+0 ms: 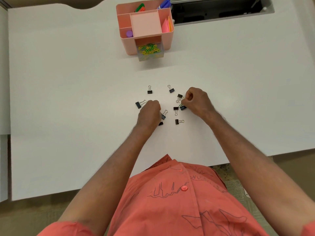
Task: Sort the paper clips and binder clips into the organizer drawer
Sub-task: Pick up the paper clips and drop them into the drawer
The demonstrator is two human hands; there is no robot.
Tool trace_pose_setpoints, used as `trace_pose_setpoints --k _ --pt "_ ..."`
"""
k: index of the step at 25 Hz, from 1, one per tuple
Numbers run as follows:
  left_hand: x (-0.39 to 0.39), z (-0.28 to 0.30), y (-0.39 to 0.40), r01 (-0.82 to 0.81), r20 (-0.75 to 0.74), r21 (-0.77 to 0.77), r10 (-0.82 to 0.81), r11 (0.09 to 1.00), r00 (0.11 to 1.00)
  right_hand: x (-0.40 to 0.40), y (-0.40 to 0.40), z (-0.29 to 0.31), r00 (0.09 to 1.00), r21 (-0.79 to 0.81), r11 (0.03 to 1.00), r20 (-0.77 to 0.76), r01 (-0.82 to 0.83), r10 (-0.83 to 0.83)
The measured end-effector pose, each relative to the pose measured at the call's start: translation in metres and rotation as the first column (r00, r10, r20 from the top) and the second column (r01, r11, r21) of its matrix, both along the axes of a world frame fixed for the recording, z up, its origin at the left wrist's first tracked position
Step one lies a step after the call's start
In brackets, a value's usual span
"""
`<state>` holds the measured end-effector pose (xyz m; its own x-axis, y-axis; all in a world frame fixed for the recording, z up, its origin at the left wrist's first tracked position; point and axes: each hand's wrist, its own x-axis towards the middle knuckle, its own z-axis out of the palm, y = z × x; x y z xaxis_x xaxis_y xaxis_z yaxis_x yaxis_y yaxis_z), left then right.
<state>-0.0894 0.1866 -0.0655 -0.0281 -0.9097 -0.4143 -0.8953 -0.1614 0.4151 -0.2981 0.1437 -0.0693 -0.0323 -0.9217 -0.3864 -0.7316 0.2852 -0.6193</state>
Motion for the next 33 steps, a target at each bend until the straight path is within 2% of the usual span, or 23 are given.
trace_pose_setpoints --k 4,7,8,10,12,14,18,24,29,33 --pt "0.006 -0.001 0.005 0.059 -0.064 0.022 -0.058 0.998 0.996 -0.007 0.001 0.006 0.93 0.146 0.974 0.303 0.172 -0.209" --pt "0.009 0.001 0.007 0.094 -0.081 0.024 -0.092 0.995 0.992 -0.008 0.004 0.012 0.905 0.176 0.976 0.381 0.13 -0.189" --pt "0.009 0.001 0.007 0.103 -0.075 0.015 -0.101 0.995 0.992 -0.008 0.006 0.012 0.929 0.137 0.988 0.352 0.072 -0.116" --pt "0.007 0.001 0.007 0.119 -0.052 -0.003 -0.119 0.993 0.991 -0.006 0.009 0.011 0.977 0.036 0.993 0.187 -0.111 0.103" --pt "0.007 0.002 0.006 0.119 -0.041 -0.008 -0.119 0.993 0.992 -0.003 0.012 0.009 0.961 -0.013 0.961 -0.024 -0.277 0.277" --pt "0.008 0.002 0.005 0.11 -0.04 0.001 -0.11 0.994 0.993 0.001 0.014 0.008 0.929 -0.023 0.939 -0.152 -0.343 0.336" --pt "0.01 0.0 0.005 0.099 -0.038 0.013 -0.099 0.995 0.994 0.005 0.018 0.007 0.902 -0.036 0.927 -0.244 -0.374 0.355" --pt "0.012 -0.003 0.007 0.073 -0.091 0.012 -0.072 0.997 0.993 0.007 0.024 0.009 0.91 -0.054 0.937 -0.265 -0.345 0.32" --pt "0.013 -0.001 0.009 0.062 -0.149 0.029 -0.057 0.998 0.987 0.008 0.039 0.005 0.888 -0.102 0.928 -0.346 -0.357 0.304" --pt "0.011 -0.001 0.01 0.082 -0.123 0.044 -0.076 0.996 0.989 0.01 0.042 0.004 0.904 -0.157 0.934 -0.344 -0.32 0.252"
